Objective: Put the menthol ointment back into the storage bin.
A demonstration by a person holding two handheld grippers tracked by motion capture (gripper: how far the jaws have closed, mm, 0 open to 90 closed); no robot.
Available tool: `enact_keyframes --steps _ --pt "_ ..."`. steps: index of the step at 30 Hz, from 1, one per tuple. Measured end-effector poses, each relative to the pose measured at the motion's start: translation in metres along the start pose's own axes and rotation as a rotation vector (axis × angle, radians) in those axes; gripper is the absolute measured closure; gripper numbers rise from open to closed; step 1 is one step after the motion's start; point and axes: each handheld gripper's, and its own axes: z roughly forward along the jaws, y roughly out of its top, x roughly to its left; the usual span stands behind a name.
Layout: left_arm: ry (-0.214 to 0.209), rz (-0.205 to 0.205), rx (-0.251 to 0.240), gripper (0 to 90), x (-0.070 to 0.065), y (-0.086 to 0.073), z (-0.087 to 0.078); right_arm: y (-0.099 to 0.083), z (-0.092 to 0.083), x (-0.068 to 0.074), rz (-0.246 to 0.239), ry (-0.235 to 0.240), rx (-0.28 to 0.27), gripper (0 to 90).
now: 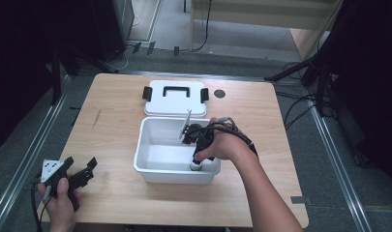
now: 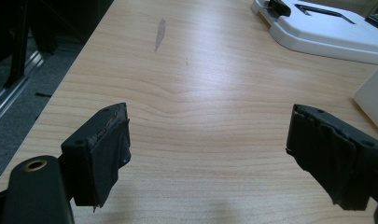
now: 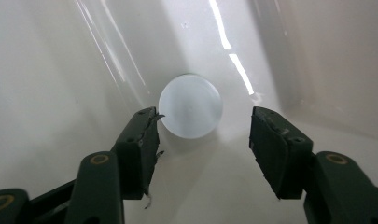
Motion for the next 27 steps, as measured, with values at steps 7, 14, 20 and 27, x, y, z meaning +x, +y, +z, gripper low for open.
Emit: enact_keyframes --steps 7,14,20,27 --pt "0.0 0.001 0.003 14.0 0.0 0.0 0.0 -0.007 -0.033 -0.002 0.041 -0.002 -0.075 36.8" --pt "-0.001 0.0 0.0 14.1 0.0 0.0 0.0 -0.021 -0.051 -0.005 0.068 -0.021 -0.095 33.5" --pt "0.001 0.005 0.001 14.0 0.0 0.0 0.0 -0.046 -0.065 -0.013 0.107 -0.048 -0.1 31.6" --pt "0.006 0.008 -0.003 14.0 -0.001 0.0 0.0 -0.085 -0.081 -0.021 0.165 -0.075 -0.118 31.1"
